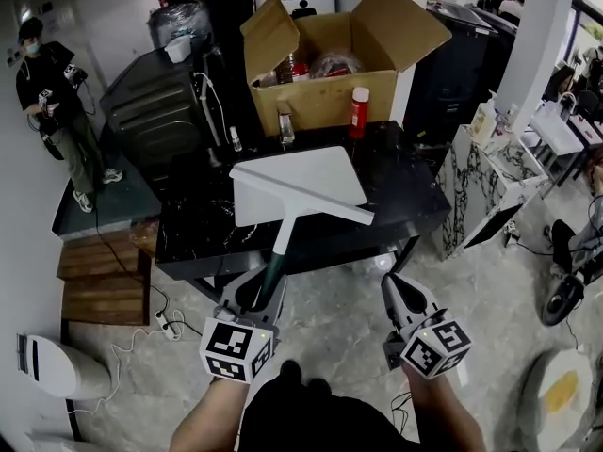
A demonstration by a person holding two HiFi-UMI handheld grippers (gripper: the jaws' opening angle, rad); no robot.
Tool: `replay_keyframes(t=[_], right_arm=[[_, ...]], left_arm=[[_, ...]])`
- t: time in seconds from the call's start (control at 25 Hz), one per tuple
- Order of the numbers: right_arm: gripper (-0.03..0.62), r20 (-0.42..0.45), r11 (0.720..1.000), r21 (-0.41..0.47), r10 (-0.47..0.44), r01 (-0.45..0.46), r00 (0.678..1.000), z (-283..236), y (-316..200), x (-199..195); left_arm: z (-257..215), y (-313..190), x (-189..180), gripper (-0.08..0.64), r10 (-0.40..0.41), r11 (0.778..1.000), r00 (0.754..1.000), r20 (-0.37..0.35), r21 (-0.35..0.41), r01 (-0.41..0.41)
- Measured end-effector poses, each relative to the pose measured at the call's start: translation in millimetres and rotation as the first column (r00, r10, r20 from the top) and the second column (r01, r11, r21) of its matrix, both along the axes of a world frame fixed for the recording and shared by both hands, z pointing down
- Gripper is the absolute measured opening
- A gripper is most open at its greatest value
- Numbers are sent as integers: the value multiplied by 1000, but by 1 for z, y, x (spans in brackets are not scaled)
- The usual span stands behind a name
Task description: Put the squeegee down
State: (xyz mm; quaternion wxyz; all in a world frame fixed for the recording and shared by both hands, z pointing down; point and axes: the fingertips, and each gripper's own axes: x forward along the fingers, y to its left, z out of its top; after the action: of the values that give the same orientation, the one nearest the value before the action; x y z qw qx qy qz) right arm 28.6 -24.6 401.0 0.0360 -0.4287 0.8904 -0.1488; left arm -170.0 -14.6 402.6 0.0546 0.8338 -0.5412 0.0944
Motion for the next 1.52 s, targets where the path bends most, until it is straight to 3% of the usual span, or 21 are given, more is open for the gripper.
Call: replay_keyframes(t=[0.48,0.84,1.08,1.32,1.52], right_arm=[[5,-17,998,-8,56,-56,998,5,-49,16],[6,-61,993,-26,118,-120,991,10,-141,25],[5,-95,985,12,170,-170,981,-8,-207,37],[5,-105,984,-17,173,-176,979,-1,-236,59],[6,-48,986,-41,160,-162,986,7,-257,87]], left_arm=[[2,-72,22,95,75,997,997,-19,19,-75],[6,-182,43,95,163,987,985,-60,26,-162],[10,-244,69,95,259,966,963,-71,7,-259],[23,-284,106,95,300,952,951,-71,-48,-304],[45,-311,142,95,297,944,952,-70,-131,-304]])
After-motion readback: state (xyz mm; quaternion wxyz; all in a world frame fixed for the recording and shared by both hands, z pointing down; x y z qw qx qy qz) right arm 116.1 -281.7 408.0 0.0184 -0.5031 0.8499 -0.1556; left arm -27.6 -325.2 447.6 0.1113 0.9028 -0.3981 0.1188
